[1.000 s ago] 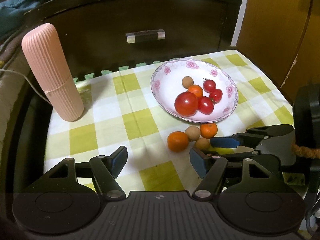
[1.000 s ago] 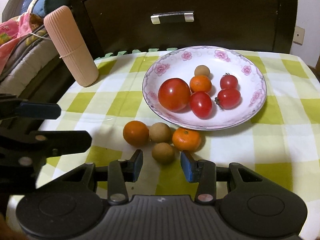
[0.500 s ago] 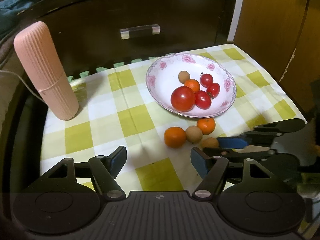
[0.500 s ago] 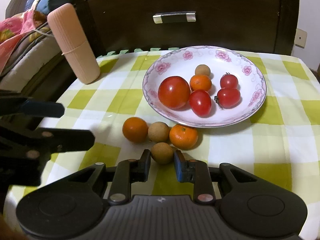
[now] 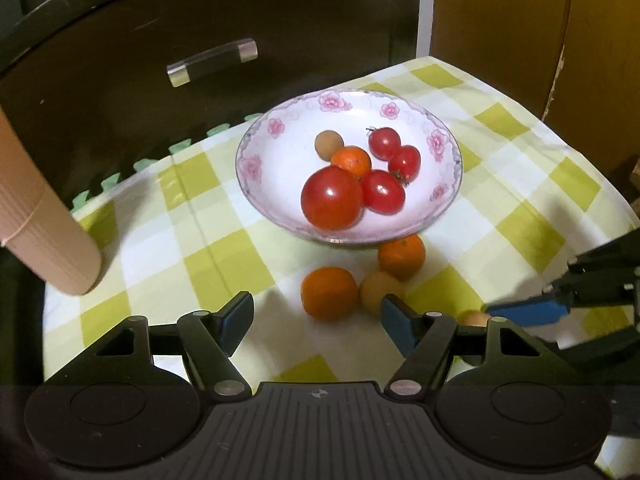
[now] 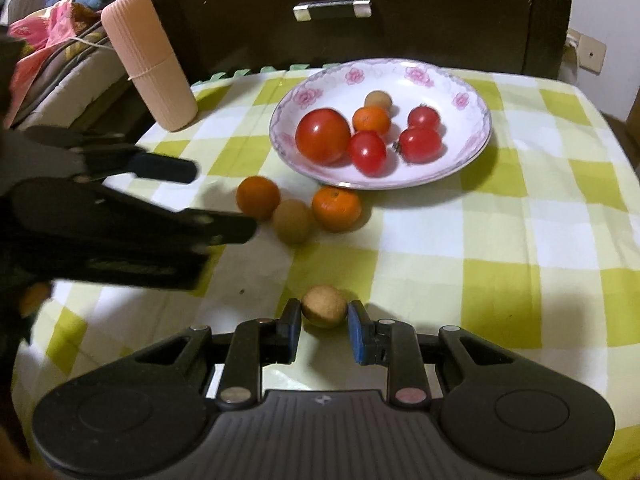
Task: Organize fruits
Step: 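Grasp another tangerine with the left tool while the right tool grasps a longan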
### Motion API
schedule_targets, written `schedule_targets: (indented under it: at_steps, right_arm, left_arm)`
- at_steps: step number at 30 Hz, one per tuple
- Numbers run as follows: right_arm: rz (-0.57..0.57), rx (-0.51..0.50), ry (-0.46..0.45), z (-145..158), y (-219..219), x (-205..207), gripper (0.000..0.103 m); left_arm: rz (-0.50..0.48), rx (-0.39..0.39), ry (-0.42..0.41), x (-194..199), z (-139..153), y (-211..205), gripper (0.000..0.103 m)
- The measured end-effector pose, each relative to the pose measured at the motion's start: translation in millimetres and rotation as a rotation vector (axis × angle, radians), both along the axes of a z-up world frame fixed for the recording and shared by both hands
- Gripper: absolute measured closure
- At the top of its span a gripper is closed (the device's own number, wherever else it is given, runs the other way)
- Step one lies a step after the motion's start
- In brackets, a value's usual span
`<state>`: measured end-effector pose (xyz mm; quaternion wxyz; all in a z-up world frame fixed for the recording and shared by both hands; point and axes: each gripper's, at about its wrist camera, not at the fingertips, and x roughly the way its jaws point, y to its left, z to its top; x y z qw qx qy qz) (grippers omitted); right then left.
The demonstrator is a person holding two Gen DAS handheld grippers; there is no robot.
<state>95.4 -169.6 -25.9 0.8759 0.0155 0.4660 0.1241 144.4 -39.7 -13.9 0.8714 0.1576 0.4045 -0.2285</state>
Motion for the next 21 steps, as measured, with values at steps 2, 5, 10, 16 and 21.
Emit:
schedule_targets:
  at_steps: [2, 5, 10, 16, 21]
  right_arm:
    - [0.001, 0.005, -0.001, 0, 0, 1, 0.078]
    - [-0.006, 0.020, 0.001, 0, -2, 3, 0.078]
    - [-0.011, 0.028, 0.004, 0, -2, 5, 0.078]
    - [-0.014, 0.037, 0.007, -1, -3, 6, 0.078]
    - [-0.013, 0.036, 0.012, -1, -3, 7, 0.078]
  left_arm:
    - [-0.010, -0.011, -0.009, 4, 0, -1, 0.025]
    - [-0.029, -0.032, -0.014, 8, 1, -3, 0.025]
    - [-0.037, -0.046, 0.005, 11, -2, -3, 0.023]
    - [-0.048, -0.088, 0.071, 8, -1, 1, 0.033]
    - [-0.111, -0.010, 0.094, -12, -4, -3, 0.044]
